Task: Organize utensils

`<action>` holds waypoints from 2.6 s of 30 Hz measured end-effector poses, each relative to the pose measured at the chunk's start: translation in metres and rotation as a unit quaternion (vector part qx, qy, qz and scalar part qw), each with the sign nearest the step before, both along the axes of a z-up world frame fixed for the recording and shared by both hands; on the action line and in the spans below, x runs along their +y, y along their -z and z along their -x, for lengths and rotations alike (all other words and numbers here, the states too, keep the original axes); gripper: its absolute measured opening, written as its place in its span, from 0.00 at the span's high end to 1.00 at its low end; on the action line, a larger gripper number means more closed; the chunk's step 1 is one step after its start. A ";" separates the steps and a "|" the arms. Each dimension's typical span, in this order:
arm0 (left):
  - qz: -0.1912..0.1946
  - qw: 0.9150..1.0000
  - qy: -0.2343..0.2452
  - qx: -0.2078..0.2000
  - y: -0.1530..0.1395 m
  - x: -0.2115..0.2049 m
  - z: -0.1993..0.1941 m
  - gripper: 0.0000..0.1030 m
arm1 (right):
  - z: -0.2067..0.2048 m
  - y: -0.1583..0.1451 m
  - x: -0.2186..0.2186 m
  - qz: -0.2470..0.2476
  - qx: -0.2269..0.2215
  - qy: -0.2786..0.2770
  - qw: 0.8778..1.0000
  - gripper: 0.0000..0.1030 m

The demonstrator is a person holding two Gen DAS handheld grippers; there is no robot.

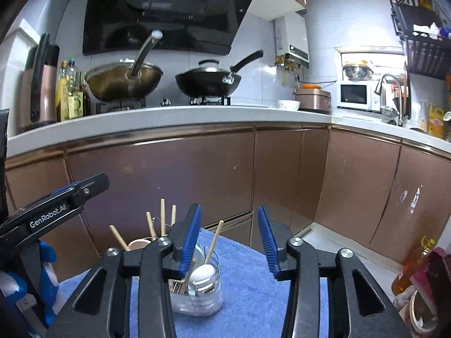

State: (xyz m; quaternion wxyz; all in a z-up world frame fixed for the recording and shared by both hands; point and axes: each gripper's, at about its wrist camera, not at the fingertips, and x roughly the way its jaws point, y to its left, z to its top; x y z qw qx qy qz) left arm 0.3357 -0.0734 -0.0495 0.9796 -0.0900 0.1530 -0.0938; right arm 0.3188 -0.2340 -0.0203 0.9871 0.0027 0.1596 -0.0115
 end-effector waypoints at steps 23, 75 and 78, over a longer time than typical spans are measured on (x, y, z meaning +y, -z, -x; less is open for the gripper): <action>-0.101 0.992 -0.071 -0.033 -0.032 0.034 0.162 0.15 | 0.162 -0.039 0.000 0.006 -0.022 0.070 0.997 0.00; -0.106 0.990 -0.056 -0.073 -0.028 0.043 0.220 0.12 | 0.230 -0.038 -0.004 0.056 -0.045 0.156 0.985 0.00; -0.107 0.990 -0.056 -0.073 -0.029 0.044 0.220 0.12 | 0.231 -0.038 -0.003 0.055 -0.044 0.154 0.986 0.00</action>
